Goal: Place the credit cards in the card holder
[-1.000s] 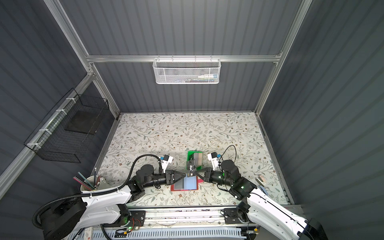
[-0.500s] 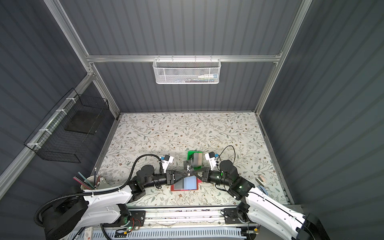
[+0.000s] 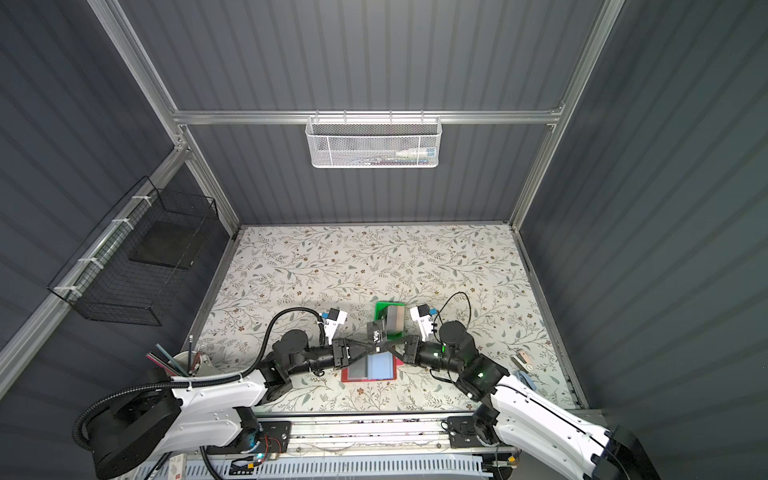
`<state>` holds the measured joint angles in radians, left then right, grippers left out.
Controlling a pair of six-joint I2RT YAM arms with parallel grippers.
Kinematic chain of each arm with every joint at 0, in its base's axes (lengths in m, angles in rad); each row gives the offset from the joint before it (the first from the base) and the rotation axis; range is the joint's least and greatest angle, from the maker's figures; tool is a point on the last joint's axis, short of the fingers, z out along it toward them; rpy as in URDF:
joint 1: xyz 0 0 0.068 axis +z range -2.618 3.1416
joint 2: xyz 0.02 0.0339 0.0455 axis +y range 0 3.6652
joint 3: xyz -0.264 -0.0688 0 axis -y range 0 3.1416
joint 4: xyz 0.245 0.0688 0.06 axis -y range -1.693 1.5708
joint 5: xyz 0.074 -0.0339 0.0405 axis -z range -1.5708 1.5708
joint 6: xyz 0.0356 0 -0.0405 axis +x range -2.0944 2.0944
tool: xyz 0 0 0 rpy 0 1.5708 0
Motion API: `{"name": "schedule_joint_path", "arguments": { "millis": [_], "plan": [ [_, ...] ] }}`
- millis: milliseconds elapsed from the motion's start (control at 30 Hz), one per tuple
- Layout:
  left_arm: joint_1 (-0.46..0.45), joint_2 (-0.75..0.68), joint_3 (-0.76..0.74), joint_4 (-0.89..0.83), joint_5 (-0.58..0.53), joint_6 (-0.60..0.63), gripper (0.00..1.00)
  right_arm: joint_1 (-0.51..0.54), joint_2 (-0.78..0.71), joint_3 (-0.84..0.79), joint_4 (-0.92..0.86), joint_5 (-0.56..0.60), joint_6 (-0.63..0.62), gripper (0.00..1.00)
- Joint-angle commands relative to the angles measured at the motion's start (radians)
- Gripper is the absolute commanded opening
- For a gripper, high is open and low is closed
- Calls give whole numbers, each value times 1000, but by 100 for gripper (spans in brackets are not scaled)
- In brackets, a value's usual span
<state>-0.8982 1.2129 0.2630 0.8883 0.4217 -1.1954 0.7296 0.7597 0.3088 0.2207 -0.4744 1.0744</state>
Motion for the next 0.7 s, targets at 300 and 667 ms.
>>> {"name": "schedule_joint_path", "arguments": {
  "millis": [300, 667],
  "plan": [
    [-8, 6, -8, 86, -10, -45, 18, 11, -16, -54, 55, -6, 37, 0],
    [-7, 5, -21, 83, -25, -52, 5, 15, -25, -63, 18, 20, 30, 5]
  ]
}}
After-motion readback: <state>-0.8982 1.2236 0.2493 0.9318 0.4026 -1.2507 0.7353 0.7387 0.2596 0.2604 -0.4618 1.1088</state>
